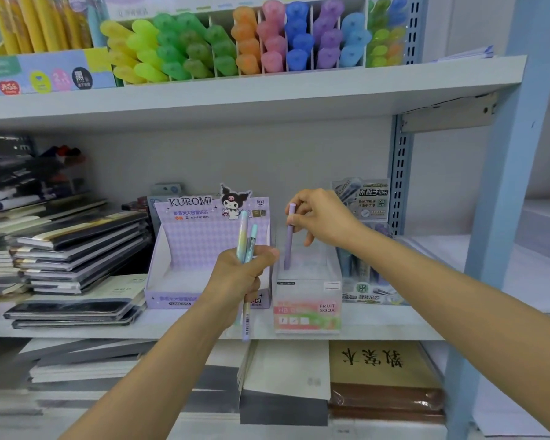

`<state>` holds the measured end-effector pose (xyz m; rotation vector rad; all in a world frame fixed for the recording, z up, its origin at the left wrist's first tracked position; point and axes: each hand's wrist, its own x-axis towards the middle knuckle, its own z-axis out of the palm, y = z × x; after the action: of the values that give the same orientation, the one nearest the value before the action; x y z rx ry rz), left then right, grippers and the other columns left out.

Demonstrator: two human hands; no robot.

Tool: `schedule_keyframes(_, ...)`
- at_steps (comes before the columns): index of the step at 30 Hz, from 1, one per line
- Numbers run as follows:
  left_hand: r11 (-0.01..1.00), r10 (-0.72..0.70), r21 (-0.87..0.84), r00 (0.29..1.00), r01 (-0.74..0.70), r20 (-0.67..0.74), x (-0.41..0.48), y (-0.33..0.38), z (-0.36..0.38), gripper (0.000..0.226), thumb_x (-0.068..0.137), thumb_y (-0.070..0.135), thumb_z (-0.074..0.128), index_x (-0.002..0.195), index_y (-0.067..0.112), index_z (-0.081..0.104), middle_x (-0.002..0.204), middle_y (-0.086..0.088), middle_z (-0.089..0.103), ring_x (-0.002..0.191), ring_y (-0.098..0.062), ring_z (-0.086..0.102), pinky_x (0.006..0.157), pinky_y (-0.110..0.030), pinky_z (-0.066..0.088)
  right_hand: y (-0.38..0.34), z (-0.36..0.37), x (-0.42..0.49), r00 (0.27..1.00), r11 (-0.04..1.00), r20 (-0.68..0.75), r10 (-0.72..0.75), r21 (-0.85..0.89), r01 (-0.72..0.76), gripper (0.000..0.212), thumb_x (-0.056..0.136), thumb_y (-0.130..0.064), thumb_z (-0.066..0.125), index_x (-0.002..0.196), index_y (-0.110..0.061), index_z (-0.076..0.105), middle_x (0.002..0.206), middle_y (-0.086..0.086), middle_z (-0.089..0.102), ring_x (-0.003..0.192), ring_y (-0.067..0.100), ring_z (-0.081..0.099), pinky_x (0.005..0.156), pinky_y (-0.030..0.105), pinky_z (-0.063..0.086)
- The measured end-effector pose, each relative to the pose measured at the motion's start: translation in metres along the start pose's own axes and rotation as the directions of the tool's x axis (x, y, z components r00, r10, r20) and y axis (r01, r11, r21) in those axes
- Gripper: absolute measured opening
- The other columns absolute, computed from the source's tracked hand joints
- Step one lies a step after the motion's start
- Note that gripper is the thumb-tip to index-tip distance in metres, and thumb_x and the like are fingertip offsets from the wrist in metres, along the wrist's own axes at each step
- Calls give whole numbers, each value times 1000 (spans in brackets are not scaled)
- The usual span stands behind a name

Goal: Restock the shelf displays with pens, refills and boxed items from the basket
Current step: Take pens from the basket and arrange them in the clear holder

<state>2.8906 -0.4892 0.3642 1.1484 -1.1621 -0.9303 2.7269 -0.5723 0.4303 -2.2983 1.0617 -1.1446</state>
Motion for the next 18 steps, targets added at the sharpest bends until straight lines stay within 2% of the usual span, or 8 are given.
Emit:
schedule_keyframes(4,1000,21,2,1000,-21,7,-2,2,1,12,87,20,72,93,11,69,52,6,30,43,-11,25,40,-23,28,3,5,-2,995,998,-75,-62,-20,60,18,88,-1,64,97,-9,51,86,12,64,68,20,69,45,31,55)
schedule_keyframes(5,1000,28,1,1000,-28,8,-3,2,0,12,88,20,71,94,11,69,52,6,30,42,-11,24,39,-22,28,3,6,-2,992,996,-98,-80,-52,76,16,87,-1,66,93,-8,54,87,12,65,67,19,69,48,32,56)
schedule_keyframes(8,999,48,-12,999,-48,15,-6,4,0,13,92,18,63,103,10,67,51,8,30,42,-9,24,39,-20,28,4,8,-1,990,962,-67,-127,-253,106,5,85,-5,69,90,-7,67,85,8,69,74,19,67,73,40,56)
schedule_keyframes(10,998,62,-34,998,-61,27,-8,7,-1,17,95,13,54,106,12,66,54,7,28,43,-10,23,39,-20,27,2,6,-1,992,914,-16,-123,-392,107,13,88,-10,66,99,-11,73,91,6,68,80,21,62,77,36,53)
schedule_keyframes(12,997,62,-57,997,-59,44,-10,12,-1,23,95,12,45,107,12,65,56,5,29,44,-11,22,39,-21,25,-3,0,-2,993,907,-26,-118,-411,97,21,91,-19,65,110,-14,71,96,3,66,79,15,56,78,30,48)
schedule_keyframes(14,996,44,-84,997,-38,68,-11,17,-1,29,93,14,37,106,11,63,56,3,33,43,-11,23,39,-21,23,-11,-6,-6,988,947,-80,-132,-303,102,24,93,-25,63,114,-15,68,91,-4,62,72,4,50,76,26,44)
schedule_keyframes(16,993,45,-113,995,-35,84,-12,20,0,33,92,17,31,100,10,62,55,3,36,41,-11,24,39,-21,24,-20,-9,-15,992,995,-81,-98,-16,97,19,92,-27,63,105,-14,70,80,-10,60,60,-6,50,65,15,41)
schedule_keyframes(18,992,64,-110,995,-55,79,-13,24,3,32,94,18,31,93,10,61,55,3,38,40,-11,26,38,-21,25,-29,-8,-25,999,971,8,-45,235,42,19,91,-29,65,96,-12,72,73,-7,62,51,-7,49,50,9,37)
